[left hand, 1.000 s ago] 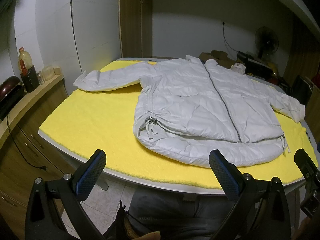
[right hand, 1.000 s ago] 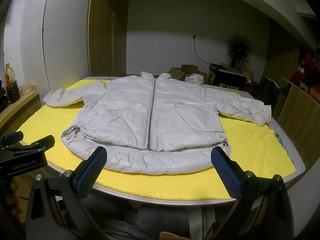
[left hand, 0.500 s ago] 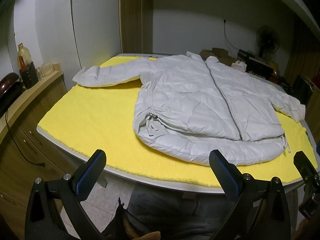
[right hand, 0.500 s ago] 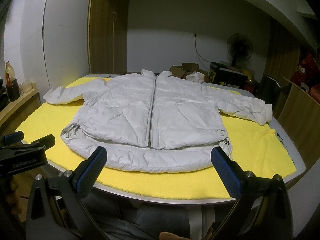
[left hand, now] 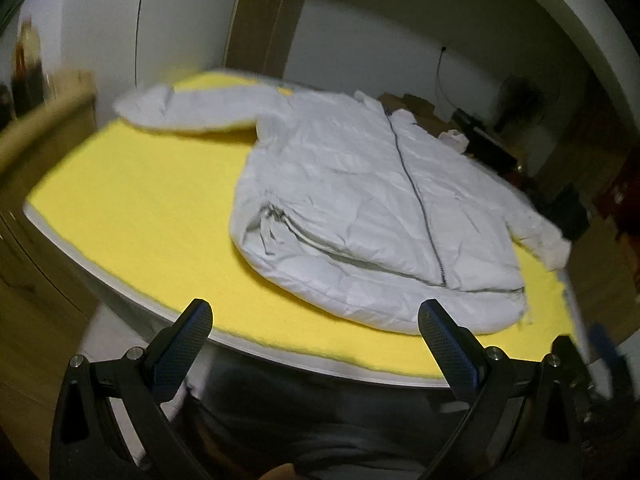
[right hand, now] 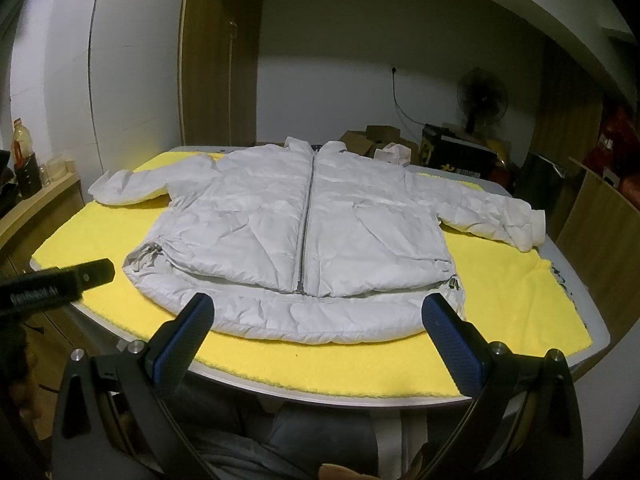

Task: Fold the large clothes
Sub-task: 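Grasp the white jacket's sleeve cuff with the left gripper and lift it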

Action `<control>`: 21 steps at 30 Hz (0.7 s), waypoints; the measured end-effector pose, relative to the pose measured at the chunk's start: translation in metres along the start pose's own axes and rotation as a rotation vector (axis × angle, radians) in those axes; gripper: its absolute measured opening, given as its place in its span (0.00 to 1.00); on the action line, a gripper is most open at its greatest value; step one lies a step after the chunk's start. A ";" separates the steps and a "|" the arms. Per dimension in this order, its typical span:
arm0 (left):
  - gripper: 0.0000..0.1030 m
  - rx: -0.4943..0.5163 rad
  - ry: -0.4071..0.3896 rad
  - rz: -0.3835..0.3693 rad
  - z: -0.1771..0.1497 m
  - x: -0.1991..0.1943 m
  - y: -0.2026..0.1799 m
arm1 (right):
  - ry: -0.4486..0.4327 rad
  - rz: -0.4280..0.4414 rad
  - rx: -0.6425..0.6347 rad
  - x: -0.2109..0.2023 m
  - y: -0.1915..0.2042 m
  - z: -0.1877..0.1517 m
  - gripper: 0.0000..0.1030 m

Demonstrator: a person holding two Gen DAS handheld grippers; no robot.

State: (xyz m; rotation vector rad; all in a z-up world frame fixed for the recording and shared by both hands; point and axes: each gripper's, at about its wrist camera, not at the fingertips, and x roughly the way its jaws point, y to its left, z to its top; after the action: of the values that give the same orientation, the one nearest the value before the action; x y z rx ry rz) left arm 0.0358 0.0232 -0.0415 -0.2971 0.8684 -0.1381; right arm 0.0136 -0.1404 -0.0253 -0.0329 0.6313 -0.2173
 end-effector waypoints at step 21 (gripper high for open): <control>1.00 -0.621 -0.028 -0.439 0.148 0.123 0.214 | -0.011 0.195 -0.051 0.077 0.002 0.002 1.00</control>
State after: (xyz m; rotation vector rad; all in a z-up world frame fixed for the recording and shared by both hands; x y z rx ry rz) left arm 0.2283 0.2270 -0.1083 -1.0696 0.7912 -0.2688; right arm 0.0754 -0.1551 -0.0690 -0.0210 0.6248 -0.0129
